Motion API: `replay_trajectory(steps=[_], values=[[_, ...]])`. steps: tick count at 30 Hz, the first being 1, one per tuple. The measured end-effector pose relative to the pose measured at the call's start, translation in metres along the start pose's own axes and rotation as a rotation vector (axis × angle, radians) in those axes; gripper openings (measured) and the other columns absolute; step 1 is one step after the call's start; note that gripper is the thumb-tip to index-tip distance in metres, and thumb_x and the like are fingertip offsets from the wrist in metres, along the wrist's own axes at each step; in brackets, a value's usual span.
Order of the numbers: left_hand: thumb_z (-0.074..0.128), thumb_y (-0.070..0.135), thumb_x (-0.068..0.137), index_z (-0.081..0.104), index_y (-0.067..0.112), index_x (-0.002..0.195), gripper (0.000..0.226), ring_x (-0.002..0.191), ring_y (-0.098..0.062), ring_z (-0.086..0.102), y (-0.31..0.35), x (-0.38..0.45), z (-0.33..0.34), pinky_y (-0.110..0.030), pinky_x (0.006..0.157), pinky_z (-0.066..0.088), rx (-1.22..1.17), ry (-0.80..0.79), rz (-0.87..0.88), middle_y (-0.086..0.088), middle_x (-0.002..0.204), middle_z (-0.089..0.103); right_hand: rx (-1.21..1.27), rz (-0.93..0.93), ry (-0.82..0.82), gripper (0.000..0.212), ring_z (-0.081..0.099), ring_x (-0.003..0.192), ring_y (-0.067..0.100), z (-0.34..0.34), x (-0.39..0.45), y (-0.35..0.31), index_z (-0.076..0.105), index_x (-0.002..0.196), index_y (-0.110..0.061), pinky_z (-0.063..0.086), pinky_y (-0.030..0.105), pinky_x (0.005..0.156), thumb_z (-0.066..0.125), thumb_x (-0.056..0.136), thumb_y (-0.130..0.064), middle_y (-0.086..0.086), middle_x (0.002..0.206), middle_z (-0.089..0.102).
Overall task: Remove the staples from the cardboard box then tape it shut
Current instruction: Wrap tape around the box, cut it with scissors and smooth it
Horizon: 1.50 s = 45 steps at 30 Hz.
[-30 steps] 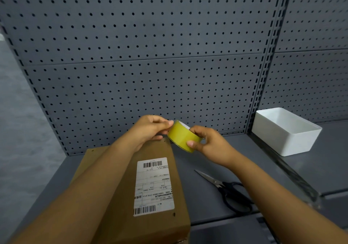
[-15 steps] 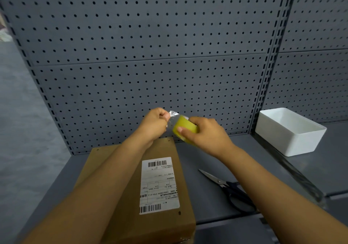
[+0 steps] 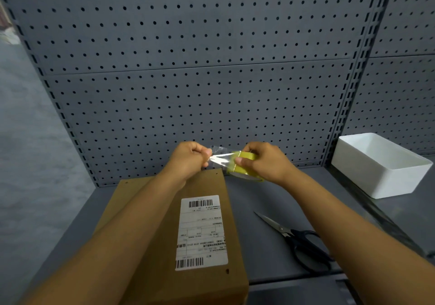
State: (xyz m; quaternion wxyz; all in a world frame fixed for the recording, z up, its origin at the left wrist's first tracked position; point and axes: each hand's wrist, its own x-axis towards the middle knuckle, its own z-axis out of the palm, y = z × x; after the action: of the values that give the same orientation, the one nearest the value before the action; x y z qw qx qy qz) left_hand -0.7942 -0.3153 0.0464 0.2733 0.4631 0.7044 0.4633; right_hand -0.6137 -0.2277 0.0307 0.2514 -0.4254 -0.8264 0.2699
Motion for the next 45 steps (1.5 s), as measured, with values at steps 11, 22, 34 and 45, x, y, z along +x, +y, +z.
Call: replay_trajectory(steps=[11, 22, 34, 45], values=[[0.071, 0.034, 0.084, 0.070, 0.010, 0.077, 0.024, 0.060, -0.008, 0.062, -0.017, 0.004, 0.008, -0.022, 0.062, 0.042, 0.171, 0.044, -0.123, -0.002, 0.070, 0.071, 0.027, 0.077, -0.046, 0.041, 0.054, 0.064, 0.017, 0.028, 0.022, 0.015, 0.055, 0.063, -0.016, 0.046, 0.032, 0.065, 0.069, 0.079, -0.051, -0.001, 0.060, 0.055], [0.075, 0.036, 0.080, 0.069, 0.013, 0.073, 0.024, 0.061, -0.011, 0.065, -0.023, 0.011, 0.009, -0.031, 0.078, 0.054, 0.264, 0.041, -0.170, 0.000, 0.065, 0.071, -0.017, 0.068, -0.106, 0.039, 0.052, 0.062, 0.014, 0.037, 0.033, 0.022, 0.055, 0.064, -0.017, 0.042, 0.029, 0.062, 0.070, 0.077, -0.050, -0.004, 0.058, 0.052], [0.076, 0.038, 0.078, 0.069, 0.016, 0.067, 0.025, 0.057, -0.009, 0.063, -0.024, 0.015, 0.010, -0.027, 0.070, 0.052, 0.357, 0.054, -0.170, 0.001, 0.058, 0.069, -0.007, 0.056, -0.084, 0.040, 0.060, 0.068, 0.020, 0.042, 0.030, 0.027, 0.056, 0.063, -0.015, 0.052, 0.035, 0.069, 0.070, 0.077, -0.050, 0.000, 0.061, 0.058], [0.070, 0.051, 0.078, 0.048, 0.018, 0.089, 0.041, 0.082, -0.017, 0.054, -0.029, 0.019, 0.002, -0.029, 0.065, 0.040, 0.697, 0.075, -0.088, 0.002, 0.084, 0.055, -0.009, 0.067, -0.090, 0.041, 0.056, 0.064, 0.018, 0.048, 0.030, 0.031, 0.058, 0.068, -0.014, 0.053, 0.040, 0.068, 0.068, 0.079, -0.052, 0.004, 0.062, 0.056]])
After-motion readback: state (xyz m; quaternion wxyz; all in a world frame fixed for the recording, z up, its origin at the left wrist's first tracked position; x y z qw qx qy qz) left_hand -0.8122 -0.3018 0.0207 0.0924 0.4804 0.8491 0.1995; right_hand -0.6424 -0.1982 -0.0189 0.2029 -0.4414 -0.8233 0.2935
